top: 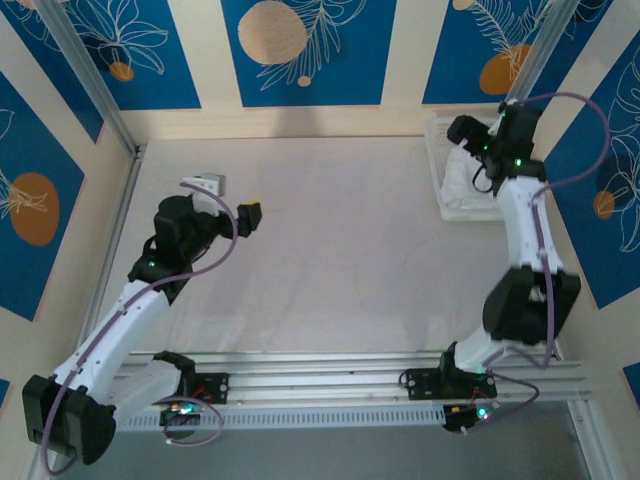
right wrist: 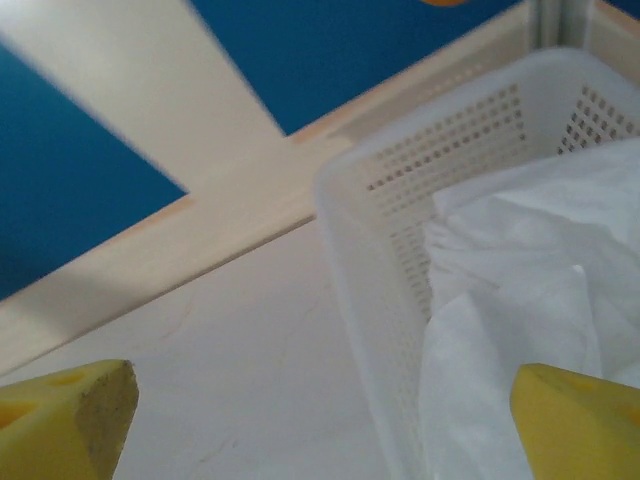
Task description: Fold the inside-out t-shirt
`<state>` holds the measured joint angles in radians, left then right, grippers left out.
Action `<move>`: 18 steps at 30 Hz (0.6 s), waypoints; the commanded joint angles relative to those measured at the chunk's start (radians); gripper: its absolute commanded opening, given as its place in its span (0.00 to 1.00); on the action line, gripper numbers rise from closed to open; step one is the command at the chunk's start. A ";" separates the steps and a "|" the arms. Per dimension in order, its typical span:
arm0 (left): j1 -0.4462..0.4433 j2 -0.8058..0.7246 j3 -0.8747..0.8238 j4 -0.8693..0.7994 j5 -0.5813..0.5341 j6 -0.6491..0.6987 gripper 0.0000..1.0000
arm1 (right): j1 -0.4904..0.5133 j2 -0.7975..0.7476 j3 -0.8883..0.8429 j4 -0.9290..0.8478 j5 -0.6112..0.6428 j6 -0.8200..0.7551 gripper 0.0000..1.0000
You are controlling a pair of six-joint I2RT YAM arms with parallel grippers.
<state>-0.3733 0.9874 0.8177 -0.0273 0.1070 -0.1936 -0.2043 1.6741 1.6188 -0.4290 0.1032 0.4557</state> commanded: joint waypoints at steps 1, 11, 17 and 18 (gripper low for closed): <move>-0.074 0.012 0.046 -0.122 0.074 -0.010 0.99 | -0.040 0.239 0.217 -0.339 -0.062 0.079 0.95; -0.162 0.028 0.033 -0.149 0.074 0.019 0.99 | -0.030 0.848 1.053 -0.862 -0.120 0.010 0.14; -0.163 0.019 0.042 -0.160 0.066 0.022 0.99 | -0.003 0.756 1.267 -0.902 -0.111 -0.042 0.00; -0.163 0.017 0.047 -0.164 0.065 0.023 0.99 | 0.000 0.716 1.269 -0.899 -0.131 -0.040 0.00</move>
<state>-0.5262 1.0183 0.8330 -0.1688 0.1646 -0.1841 -0.2192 2.5473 2.8117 -1.2659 0.0353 0.4477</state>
